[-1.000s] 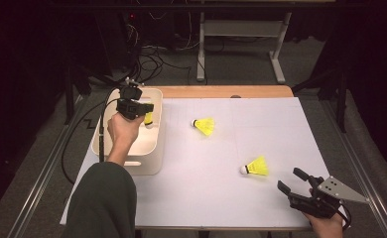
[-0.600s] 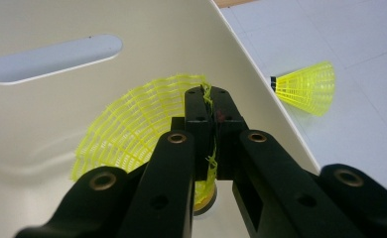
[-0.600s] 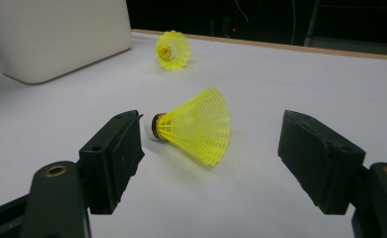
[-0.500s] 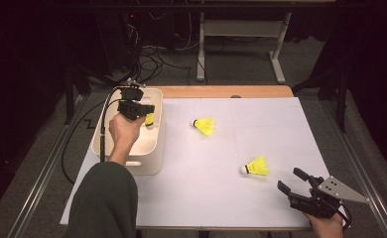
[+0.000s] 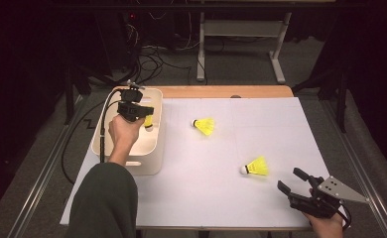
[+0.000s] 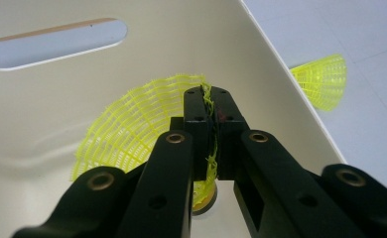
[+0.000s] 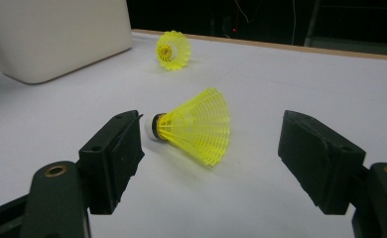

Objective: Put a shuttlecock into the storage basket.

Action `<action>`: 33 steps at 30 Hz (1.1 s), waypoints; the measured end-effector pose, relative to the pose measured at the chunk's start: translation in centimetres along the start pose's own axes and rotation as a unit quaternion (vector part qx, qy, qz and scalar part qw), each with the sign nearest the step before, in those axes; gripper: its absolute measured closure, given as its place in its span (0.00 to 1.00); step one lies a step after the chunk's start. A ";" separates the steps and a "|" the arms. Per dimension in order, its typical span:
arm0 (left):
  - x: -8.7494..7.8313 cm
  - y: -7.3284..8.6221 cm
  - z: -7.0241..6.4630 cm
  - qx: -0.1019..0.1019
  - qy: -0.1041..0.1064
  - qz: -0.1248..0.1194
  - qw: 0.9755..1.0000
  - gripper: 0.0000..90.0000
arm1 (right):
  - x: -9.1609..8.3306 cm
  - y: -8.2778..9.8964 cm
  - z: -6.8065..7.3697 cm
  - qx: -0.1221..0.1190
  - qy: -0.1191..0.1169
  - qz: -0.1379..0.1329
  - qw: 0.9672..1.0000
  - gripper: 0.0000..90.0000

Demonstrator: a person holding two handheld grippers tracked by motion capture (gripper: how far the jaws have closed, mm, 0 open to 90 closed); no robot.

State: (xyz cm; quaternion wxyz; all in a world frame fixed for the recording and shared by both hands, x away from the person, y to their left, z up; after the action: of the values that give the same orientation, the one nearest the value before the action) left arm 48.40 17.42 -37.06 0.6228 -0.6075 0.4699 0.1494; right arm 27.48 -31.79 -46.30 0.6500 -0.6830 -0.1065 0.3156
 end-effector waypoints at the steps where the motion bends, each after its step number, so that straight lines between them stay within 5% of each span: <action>1: 0.0 0.0 0.0 0.000 0.000 0.000 1.000 0.97 | 0.0 0.0 0.0 0.000 0.000 0.000 1.000 0.29; 10: 0.1 0.1 0.0 0.002 -0.001 0.007 1.000 0.92 | 0.0 0.0 0.0 0.001 0.000 0.000 1.000 0.28; 20: -0.1 0.1 -0.1 -0.003 -0.008 0.006 1.000 0.64 | 0.0 0.0 0.0 0.002 0.000 0.000 1.000 0.28; 33: -1.0 0.0 -0.8 0.003 -0.023 -0.024 0.999 0.50 | 0.0 0.0 0.0 0.003 0.000 0.000 1.000 0.28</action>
State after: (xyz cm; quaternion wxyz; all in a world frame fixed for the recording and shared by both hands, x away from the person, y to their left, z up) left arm 47.61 17.11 -36.13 0.6385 -0.6129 0.4417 0.1470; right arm 27.48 -31.83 -46.29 0.6521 -0.6810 -0.1056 0.3160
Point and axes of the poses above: each handheld gripper's, and its own axes: x roughly forward along the jaws, y roughly out of its underside, z roughly to its left, the point moved 3 cm from there along x, roughly forward along the jaws
